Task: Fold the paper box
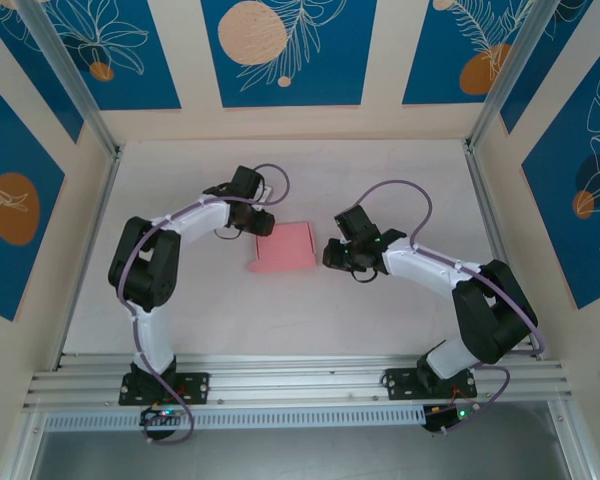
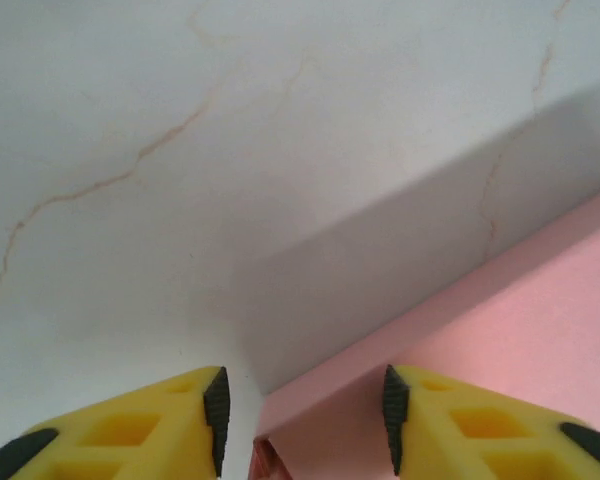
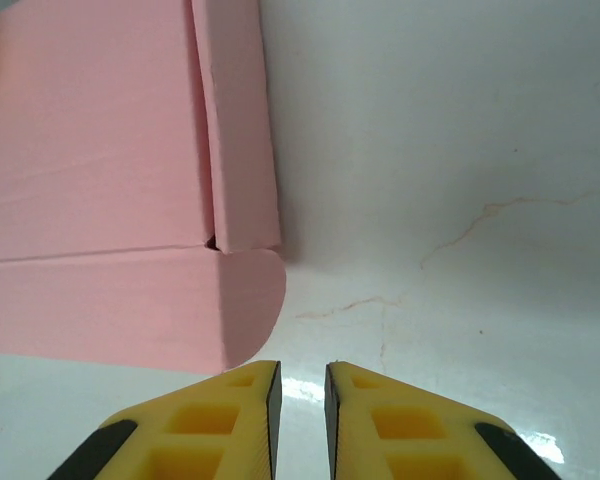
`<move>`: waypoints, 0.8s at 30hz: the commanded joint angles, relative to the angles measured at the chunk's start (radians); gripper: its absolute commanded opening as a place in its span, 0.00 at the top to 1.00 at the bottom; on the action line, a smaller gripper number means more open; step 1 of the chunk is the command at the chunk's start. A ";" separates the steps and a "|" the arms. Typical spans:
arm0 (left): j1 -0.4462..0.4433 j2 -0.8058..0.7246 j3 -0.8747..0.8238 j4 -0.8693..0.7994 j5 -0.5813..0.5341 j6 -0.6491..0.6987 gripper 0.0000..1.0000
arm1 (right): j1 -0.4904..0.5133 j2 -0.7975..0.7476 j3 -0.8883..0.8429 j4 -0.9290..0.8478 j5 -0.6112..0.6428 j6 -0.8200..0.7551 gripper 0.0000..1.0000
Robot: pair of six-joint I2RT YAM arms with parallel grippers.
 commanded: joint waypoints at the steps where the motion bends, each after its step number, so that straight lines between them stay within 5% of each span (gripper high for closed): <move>1: -0.017 -0.084 -0.024 -0.068 0.040 -0.018 0.41 | 0.015 -0.012 0.039 -0.034 -0.001 -0.027 0.78; 8: -0.021 -0.272 -0.142 -0.058 -0.020 -0.049 0.36 | 0.012 0.043 0.113 -0.060 -0.064 -0.090 0.75; 15: -0.097 -0.515 -0.469 0.079 -0.042 -0.182 0.31 | -0.024 0.132 0.178 -0.066 -0.156 -0.152 0.73; 24: -0.169 -0.510 -0.581 0.275 -0.002 -0.237 0.27 | -0.051 0.222 0.213 -0.064 -0.195 -0.168 0.67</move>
